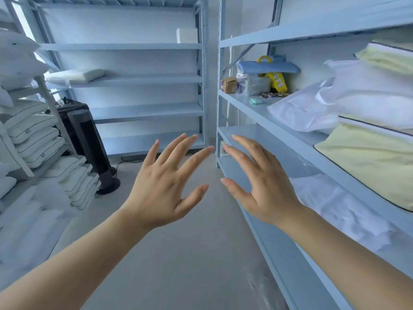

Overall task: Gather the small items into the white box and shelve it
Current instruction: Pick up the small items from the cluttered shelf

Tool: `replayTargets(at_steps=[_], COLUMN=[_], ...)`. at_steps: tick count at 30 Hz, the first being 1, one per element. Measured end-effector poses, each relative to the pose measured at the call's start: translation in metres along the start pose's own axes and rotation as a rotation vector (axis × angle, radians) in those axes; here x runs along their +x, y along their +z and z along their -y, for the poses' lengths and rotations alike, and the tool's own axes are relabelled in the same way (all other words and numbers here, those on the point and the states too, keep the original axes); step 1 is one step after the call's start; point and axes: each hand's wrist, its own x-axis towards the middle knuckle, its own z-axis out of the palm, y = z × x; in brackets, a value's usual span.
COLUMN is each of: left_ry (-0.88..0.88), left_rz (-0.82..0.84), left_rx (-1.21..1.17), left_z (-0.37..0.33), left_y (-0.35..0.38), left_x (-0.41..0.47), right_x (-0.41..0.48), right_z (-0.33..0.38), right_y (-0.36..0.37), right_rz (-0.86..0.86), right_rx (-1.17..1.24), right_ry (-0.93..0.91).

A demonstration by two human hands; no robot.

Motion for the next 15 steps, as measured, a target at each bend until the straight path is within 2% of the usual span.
replayTargets(at_steps=[7, 15], left_ry=[-0.056, -0.152], left_rz=[-0.008, 0.006], left_rx=[-0.056, -0.091], left_z=[0.062, 0.131], left_y=[0.075, 0.165], left_x=[0.056, 0.156], right_x=[0.057, 0.148], right_z=[-0.054, -0.151], right_y=[0.077, 0.148], right_rz=[0.024, 0.035], right_rx=[0.014, 0.065], right_ry=[-0.012, 0.023])
